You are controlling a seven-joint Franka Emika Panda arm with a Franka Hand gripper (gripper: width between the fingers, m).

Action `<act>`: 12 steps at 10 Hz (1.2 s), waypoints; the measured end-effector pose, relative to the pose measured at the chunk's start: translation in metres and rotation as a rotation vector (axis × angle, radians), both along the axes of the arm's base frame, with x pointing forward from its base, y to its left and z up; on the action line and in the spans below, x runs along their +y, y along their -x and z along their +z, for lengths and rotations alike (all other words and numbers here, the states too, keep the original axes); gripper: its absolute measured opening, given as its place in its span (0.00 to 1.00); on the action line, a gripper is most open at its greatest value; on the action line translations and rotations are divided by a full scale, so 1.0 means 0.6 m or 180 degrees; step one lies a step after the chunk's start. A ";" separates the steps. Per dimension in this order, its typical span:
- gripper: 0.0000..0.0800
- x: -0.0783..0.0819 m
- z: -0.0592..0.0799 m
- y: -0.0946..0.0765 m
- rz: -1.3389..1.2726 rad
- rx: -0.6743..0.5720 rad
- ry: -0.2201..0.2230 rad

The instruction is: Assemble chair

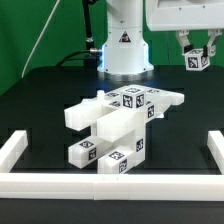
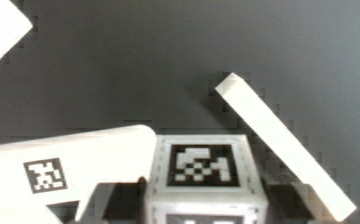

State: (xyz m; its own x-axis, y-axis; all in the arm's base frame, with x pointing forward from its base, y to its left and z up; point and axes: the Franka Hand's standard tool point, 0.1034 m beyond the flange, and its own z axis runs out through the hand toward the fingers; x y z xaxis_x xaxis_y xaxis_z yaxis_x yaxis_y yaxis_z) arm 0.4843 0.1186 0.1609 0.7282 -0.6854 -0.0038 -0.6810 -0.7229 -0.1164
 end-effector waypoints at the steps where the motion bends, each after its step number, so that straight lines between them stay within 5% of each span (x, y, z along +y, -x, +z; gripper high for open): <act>1: 0.36 -0.007 0.003 -0.001 0.0129 0.0008 0.0013; 3: 0.36 -0.081 0.029 -0.024 0.0473 -0.0022 0.0056; 6: 0.36 -0.160 0.027 -0.052 0.0854 -0.0082 0.0252; 12: 0.36 -0.172 0.015 -0.053 0.1030 -0.0082 0.0317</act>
Offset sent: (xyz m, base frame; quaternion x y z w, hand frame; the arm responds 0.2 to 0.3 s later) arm 0.0264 -0.0741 0.0194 -0.0149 0.0045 -0.1231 0.9923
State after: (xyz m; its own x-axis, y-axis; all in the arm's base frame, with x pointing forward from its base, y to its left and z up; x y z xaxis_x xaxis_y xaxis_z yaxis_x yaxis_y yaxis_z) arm 0.5162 0.0151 0.1701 0.9070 -0.4148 0.0730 -0.4122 -0.9098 -0.0485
